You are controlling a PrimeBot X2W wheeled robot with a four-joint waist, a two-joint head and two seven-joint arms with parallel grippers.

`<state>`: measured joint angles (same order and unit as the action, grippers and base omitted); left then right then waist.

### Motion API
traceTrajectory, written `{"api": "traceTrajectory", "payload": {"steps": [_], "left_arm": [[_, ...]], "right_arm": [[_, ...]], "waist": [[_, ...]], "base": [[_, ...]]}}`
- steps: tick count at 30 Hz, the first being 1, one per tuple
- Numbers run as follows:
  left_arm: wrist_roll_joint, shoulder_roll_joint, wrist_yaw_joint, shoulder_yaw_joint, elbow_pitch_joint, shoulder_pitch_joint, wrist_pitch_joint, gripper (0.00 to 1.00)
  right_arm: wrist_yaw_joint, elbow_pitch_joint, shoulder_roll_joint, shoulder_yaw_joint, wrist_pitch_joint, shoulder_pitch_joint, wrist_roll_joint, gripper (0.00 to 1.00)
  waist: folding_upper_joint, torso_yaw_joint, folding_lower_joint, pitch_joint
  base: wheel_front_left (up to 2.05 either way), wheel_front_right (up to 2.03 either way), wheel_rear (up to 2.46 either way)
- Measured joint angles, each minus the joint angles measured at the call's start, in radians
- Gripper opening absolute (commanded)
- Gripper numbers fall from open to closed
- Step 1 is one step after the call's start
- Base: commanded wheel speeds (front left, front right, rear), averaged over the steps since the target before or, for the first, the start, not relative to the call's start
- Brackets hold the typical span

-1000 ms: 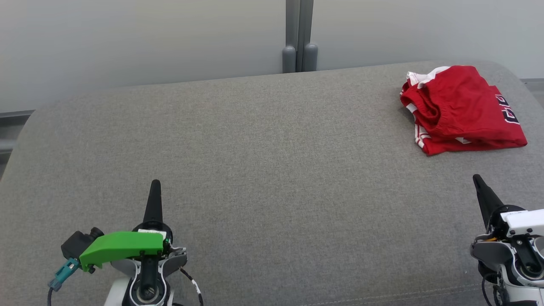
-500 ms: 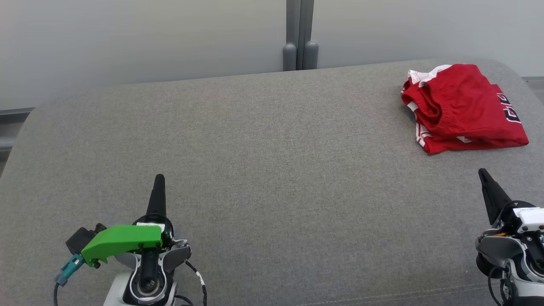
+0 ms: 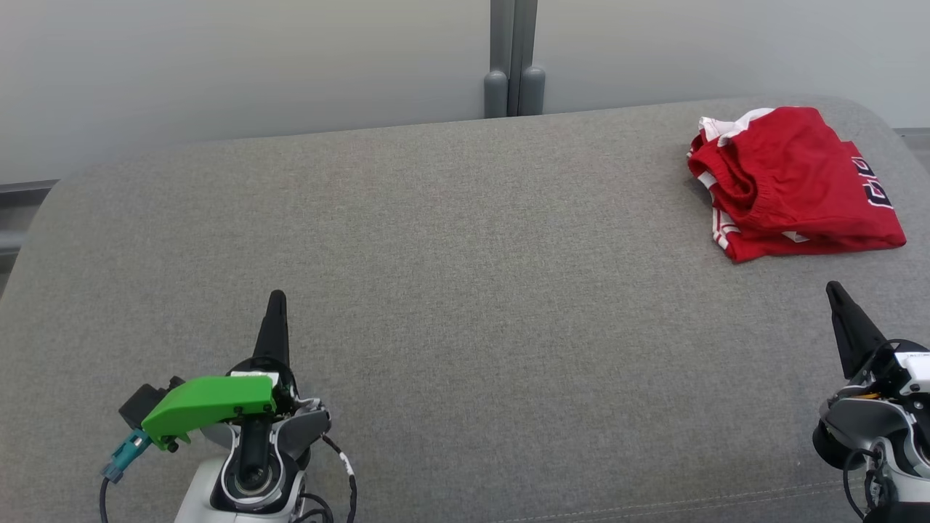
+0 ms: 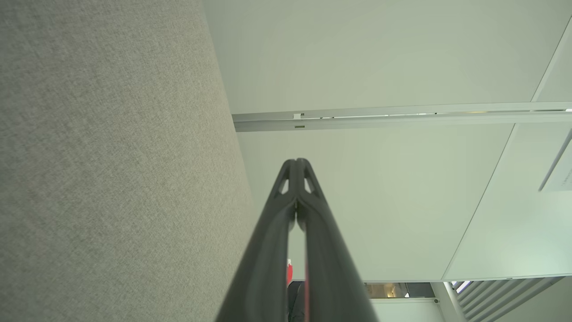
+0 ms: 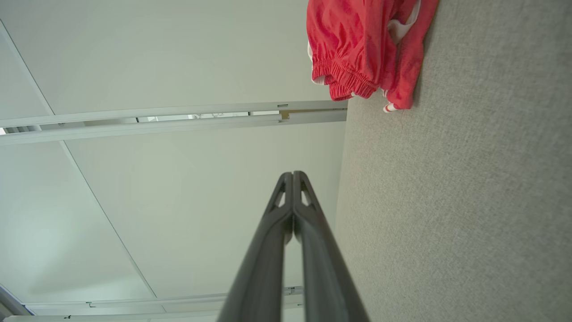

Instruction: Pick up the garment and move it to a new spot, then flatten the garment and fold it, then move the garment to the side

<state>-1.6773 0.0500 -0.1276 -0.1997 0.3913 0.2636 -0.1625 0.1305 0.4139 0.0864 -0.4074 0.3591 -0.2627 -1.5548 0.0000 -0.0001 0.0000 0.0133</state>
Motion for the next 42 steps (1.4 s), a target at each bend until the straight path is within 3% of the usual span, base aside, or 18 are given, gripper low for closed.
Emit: {"api": "traceTrajectory", "payload": {"steps": [42], "left_arm": [[0.000,0.000,0.000,0.000,0.000,0.003,0.000,0.00]], "right_arm": [[0.000,0.000,0.003,0.003,-0.001,-0.001,-0.003,0.00]], "waist": [[0.0000,0.000,0.0000,0.000]], "base": [[0.00,0.00,0.00]]}}
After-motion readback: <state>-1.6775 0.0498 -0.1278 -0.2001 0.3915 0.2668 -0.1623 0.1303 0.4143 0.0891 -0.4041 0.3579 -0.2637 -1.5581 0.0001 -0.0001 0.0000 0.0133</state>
